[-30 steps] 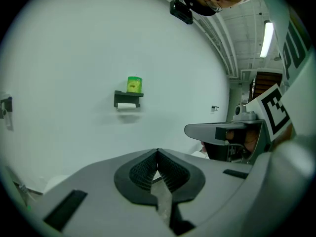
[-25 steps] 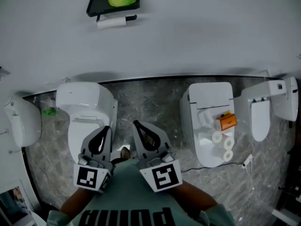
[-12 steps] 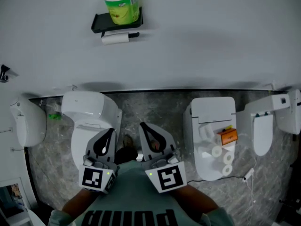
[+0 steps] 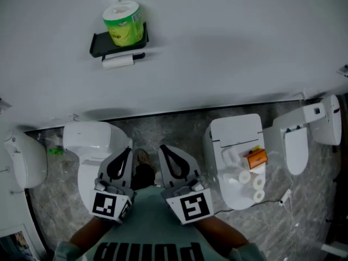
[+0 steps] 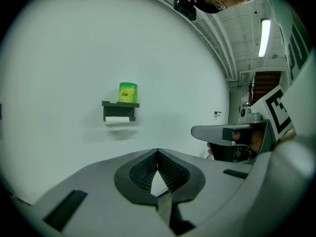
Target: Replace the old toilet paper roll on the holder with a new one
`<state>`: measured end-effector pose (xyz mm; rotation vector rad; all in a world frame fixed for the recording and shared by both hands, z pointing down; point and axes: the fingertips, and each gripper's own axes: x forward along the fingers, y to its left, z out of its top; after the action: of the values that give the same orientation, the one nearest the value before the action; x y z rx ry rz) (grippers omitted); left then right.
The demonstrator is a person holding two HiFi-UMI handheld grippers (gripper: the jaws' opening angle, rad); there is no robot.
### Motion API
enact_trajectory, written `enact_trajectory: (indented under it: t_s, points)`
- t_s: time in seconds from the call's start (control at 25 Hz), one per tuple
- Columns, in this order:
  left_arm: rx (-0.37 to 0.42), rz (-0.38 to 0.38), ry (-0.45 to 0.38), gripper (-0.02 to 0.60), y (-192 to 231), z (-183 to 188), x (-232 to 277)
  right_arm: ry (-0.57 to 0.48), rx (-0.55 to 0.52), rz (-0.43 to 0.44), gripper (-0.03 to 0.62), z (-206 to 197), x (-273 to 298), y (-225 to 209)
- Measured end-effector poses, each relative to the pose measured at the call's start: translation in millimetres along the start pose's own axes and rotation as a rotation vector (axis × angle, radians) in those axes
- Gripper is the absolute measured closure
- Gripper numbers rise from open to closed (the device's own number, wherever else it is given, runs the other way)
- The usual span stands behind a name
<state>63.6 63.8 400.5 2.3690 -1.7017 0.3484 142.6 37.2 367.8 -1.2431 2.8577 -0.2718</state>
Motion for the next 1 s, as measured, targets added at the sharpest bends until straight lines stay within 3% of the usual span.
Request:
enact_trajectory:
  t_s: [0.28,0.56,1.0]
  points:
    - [-0.009,-0.004,0.007,0.578,31.5,-1.9,17.3,0.037,0.038,-0.008,0.592,-8.2,35.5,-3.0]
    - [-0.049,-0.030,-0.008,0.578,68.8,7.4,43.4,0.166,0.122,-0.018,0.592,-32.5,74.8,-12.1]
    - [-0.083,-0.083,-0.044,0.578,134.7,25.2,75.1,0.169,0.129,-0.080,0.592,-12.4,143.6,-11.1]
